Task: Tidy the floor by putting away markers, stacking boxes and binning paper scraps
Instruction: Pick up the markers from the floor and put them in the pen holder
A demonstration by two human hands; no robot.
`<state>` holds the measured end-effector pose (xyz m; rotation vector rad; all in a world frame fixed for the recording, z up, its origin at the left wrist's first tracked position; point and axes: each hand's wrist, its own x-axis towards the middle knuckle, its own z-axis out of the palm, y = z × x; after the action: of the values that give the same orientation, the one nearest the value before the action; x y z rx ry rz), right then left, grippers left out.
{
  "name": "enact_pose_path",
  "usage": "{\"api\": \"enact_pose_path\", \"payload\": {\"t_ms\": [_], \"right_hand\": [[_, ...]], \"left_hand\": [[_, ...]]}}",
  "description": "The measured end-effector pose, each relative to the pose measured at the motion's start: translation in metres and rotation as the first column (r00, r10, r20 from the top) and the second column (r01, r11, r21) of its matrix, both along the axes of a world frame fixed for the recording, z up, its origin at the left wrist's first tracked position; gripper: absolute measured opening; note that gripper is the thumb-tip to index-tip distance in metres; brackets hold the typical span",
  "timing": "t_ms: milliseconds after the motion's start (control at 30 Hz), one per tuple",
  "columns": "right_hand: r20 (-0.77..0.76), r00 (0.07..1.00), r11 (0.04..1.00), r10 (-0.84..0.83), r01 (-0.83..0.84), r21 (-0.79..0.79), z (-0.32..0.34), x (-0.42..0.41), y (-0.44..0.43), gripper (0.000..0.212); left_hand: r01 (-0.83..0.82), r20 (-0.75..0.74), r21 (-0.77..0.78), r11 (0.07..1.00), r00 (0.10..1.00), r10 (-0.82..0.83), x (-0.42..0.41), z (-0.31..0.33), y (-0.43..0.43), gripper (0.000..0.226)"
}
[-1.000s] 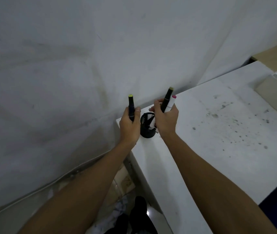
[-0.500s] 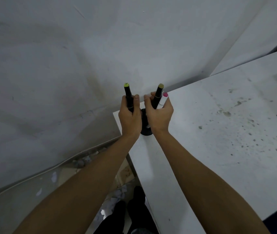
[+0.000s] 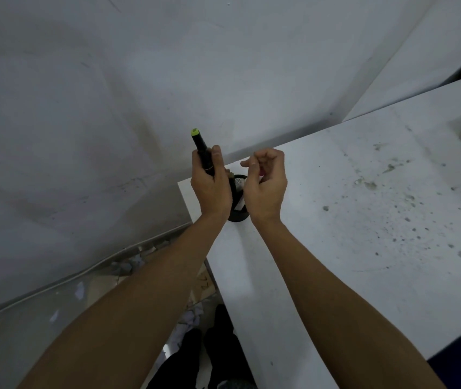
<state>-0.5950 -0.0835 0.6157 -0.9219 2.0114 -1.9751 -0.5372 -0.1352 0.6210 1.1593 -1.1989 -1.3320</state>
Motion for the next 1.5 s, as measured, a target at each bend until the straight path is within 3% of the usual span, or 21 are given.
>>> {"api": "enact_pose_path", "payload": {"t_ms": [100, 200, 300, 367, 500, 600, 700, 867, 1000, 1133, 1267, 1333, 1433, 1500], "right_hand": [[-0.166, 0.978, 0.990, 0.128, -0.115, 0.087, -0.006, -0.004, 0.006, 0.017], [-0.238, 0.939, 0.964, 0.247, -0.213, 0.160, -0.012, -0.008, 0.016, 0.024], [-0.467, 0.791, 0.883, 0.396, -0.188, 0.431, -0.026, -0.011, 0.020, 0.040], [-0.509, 0.731, 0.847, 0.455, -0.178, 0.501, -0.033, -0.014, 0.021, 0.045], [-0.273, 0.903, 0.926, 0.332, -0.257, 0.276, -0.025, -0.016, 0.027, 0.047], [-0.214, 0.942, 0.949, 0.257, -0.204, 0.240, -0.026, -0.021, 0.029, 0.044], [-0.218, 0.949, 0.954, 0.227, -0.172, 0.246, -0.033, -0.024, 0.031, 0.040], [-0.223, 0.957, 0.968, 0.184, -0.137, 0.209, -0.037, -0.018, 0.034, 0.038], [-0.261, 0.948, 0.968, 0.182, -0.126, 0.217, -0.038, -0.012, 0.033, 0.040], [-0.278, 0.946, 0.970, 0.167, -0.106, 0.221, -0.036, -0.011, 0.032, 0.038], [-0.319, 0.933, 0.970, 0.167, -0.098, 0.221, -0.029, -0.010, 0.032, 0.038], [-0.341, 0.927, 0.976, 0.153, -0.087, 0.201, -0.025, -0.009, 0.033, 0.037], [-0.365, 0.921, 0.980, 0.138, -0.073, 0.186, -0.019, -0.007, 0.035, 0.036], [-0.377, 0.918, 0.981, 0.119, -0.052, 0.185, -0.018, -0.007, 0.037, 0.035]], "left_hand": [[-0.023, 0.006, -0.016, 1.000, 1.000, 0.024, -0.004, -0.003, -0.002, 0.013], [-0.027, 0.022, -0.031, 0.999, 0.999, 0.028, -0.009, -0.006, 0.000, 0.012], [-0.033, -0.001, 0.014, 0.999, 0.999, 0.033, -0.013, -0.011, 0.007, 0.013], [-0.040, -0.004, 0.014, 0.999, 0.999, 0.040, -0.015, -0.015, 0.010, 0.015], [0.033, 0.073, -0.039, 0.999, 0.997, -0.030, -0.013, -0.030, 0.010, 0.018], [0.115, 0.141, 0.000, 0.993, 0.983, -0.114, -0.005, -0.047, 0.018, 0.031], [0.146, 0.149, 0.040, 0.988, 0.977, -0.151, 0.004, -0.051, 0.021, 0.028], [0.279, 0.198, -0.033, 0.960, 0.943, -0.267, 0.012, -0.049, 0.023, 0.023], [0.425, 0.312, -0.026, 0.905, 0.863, -0.397, 0.010, -0.071, 0.021, 0.053], [0.456, 0.514, -0.013, 0.890, 0.766, -0.385, 0.014, -0.076, 0.027, 0.064], [0.499, 0.480, 0.005, 0.867, 0.759, -0.440, 0.020, -0.080, 0.023, 0.087], [0.503, 0.490, -0.042, 0.863, 0.763, -0.421, 0.027, -0.066, 0.027, 0.085], [0.558, 0.601, -0.261, 0.788, 0.732, -0.320, 0.031, -0.042, 0.030, 0.067], [0.587, 0.654, -0.288, 0.756, 0.698, -0.293, 0.028, -0.032, 0.025, 0.060]]}}
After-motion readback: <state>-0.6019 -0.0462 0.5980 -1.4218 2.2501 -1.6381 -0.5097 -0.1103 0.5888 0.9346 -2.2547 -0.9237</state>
